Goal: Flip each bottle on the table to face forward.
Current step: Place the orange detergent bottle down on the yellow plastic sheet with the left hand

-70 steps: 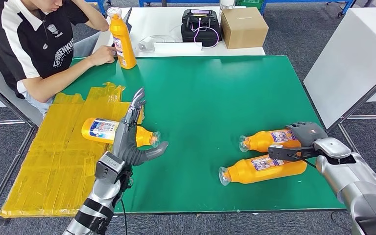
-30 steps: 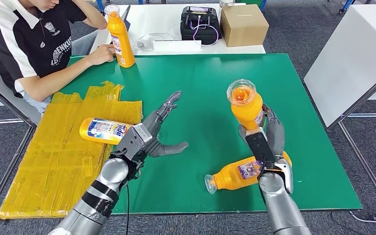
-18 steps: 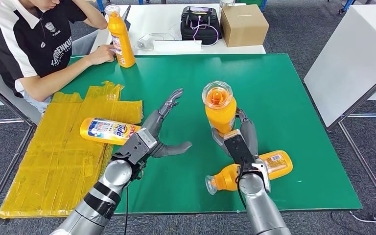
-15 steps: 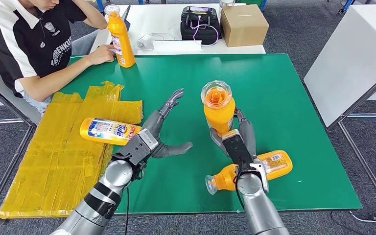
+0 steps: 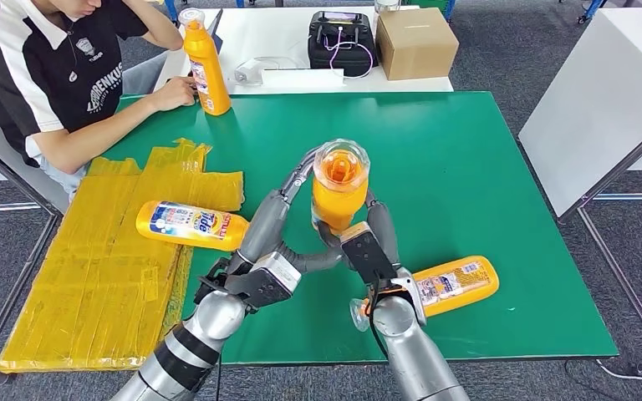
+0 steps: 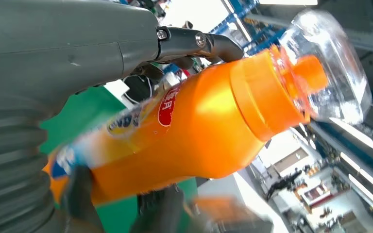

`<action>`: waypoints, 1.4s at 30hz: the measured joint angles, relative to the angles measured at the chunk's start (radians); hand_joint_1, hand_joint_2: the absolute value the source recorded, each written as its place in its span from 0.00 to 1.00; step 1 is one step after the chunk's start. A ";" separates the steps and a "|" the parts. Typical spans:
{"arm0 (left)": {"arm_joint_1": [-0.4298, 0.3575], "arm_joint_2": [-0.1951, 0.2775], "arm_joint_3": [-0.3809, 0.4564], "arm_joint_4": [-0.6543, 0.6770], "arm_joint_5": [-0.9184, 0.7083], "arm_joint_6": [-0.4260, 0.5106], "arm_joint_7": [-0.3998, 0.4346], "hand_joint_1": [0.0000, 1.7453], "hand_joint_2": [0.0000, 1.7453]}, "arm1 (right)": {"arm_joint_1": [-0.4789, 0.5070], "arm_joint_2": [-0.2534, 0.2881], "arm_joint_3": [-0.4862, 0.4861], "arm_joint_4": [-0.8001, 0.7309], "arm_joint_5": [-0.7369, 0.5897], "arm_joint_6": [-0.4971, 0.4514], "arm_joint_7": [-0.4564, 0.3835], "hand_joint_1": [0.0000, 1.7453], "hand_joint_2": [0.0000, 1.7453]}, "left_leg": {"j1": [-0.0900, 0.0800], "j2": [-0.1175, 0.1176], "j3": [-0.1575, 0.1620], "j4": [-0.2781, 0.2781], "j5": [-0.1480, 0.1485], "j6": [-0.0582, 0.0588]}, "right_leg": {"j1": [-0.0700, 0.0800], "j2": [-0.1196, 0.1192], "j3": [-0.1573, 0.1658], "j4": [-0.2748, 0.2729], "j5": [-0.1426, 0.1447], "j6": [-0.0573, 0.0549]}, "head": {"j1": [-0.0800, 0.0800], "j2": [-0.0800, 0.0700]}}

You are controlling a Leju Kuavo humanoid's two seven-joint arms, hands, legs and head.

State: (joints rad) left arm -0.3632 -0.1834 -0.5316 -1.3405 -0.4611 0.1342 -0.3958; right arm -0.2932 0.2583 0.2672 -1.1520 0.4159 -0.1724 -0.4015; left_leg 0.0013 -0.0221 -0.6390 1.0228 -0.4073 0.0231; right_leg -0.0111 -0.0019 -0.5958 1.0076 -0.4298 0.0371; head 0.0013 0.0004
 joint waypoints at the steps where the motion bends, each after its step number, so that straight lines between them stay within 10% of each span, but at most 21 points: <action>1: 0.000 0.000 -0.002 0.000 0.006 -0.005 -0.001 0.00 1.00 | -0.004 0.002 0.008 0.005 0.001 0.000 0.002 1.00 1.00 | 0.000 0.000 0.000 0.000 0.000 0.000 | 0.000 0.000 0.000 0.000 0.000 0.000 | 0.000 0.000; 37: -0.124 -0.022 0.074 0.236 0.183 -0.122 0.018 0.00 1.00 | -0.051 0.043 0.181 0.151 0.078 -0.021 0.052 1.00 1.00 | 0.000 0.000 0.000 0.000 0.000 0.000 | 0.000 0.000 0.000 0.000 0.000 0.000 | 0.000 0.000; 38: -0.131 -0.024 0.083 0.254 0.199 -0.134 0.012 0.03 1.00 | -0.052 0.043 0.182 0.157 0.075 -0.022 0.053 1.00 1.00 | 0.000 0.000 0.000 0.000 0.000 0.000 | 0.000 0.000 0.000 0.000 0.000 0.000 | 0.000 0.000; 42: -0.141 -0.032 0.108 0.297 0.222 -0.147 -0.008 1.00 1.00 | -0.058 0.043 0.188 0.177 0.066 -0.027 0.053 1.00 1.00 | 0.000 0.000 0.000 0.000 0.000 0.000 | 0.000 0.000 0.000 0.000 0.000 0.000 | 0.000 0.000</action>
State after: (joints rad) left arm -0.5043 -0.2152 -0.4239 -1.0431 -0.2395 -0.0131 -0.4037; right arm -0.3514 0.3017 0.4549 -0.9748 0.4822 -0.1991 -0.3488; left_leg 0.0012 -0.0222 -0.6393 1.0229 -0.4069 0.0228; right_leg -0.0112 -0.0019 -0.5960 1.0079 -0.4297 0.0371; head 0.0017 0.0004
